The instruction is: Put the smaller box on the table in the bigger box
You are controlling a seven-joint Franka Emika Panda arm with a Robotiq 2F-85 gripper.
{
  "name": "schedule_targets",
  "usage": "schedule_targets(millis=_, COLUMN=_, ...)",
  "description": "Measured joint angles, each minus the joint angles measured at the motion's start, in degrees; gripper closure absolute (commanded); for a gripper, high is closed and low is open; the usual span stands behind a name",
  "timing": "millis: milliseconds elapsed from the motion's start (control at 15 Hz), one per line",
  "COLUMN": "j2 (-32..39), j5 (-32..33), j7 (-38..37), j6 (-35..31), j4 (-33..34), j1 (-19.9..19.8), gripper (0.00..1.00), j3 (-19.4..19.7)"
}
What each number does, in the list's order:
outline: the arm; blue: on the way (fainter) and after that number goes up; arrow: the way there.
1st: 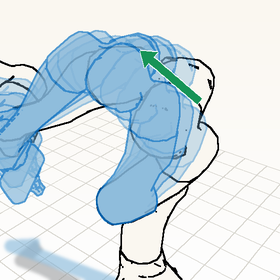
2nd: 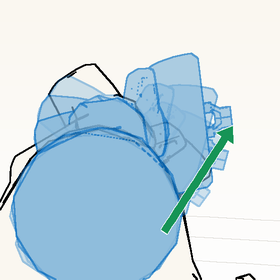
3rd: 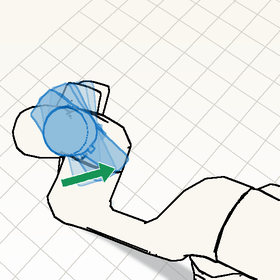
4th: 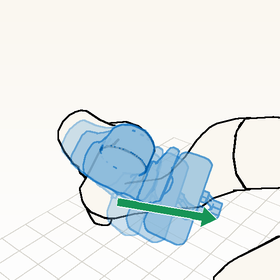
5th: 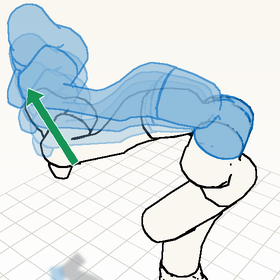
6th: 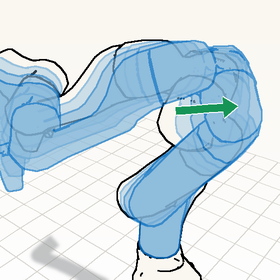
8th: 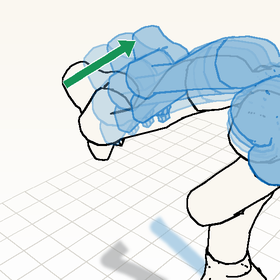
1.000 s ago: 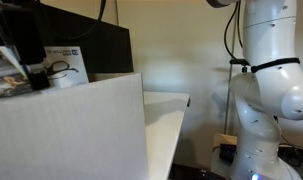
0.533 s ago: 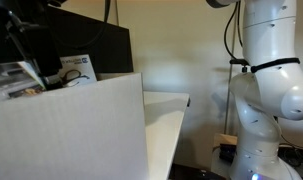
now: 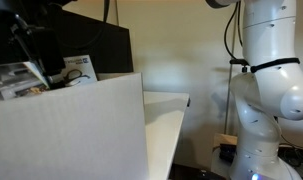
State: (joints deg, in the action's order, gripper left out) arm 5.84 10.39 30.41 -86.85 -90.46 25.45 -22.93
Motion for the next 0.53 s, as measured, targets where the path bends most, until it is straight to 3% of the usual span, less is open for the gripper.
schedule_targets(millis=200, j2=0.1, j5=0.0, j7=0.4, j6=0.0, j4=0.0, j1=0.0, gripper=0.66, j3=0.0)
schedule_targets(millis=267, j2=0.1, j5=0.0, j7=0.5, j6=0.0, j4=0.0, j1=0.0, gripper=0.16, j3=0.0)
schedule_targets(millis=533, j2=0.1, j5=0.0, j7=1.2, j6=0.0, j4=0.0, j1=0.0, gripper=0.02, j3=0.0)
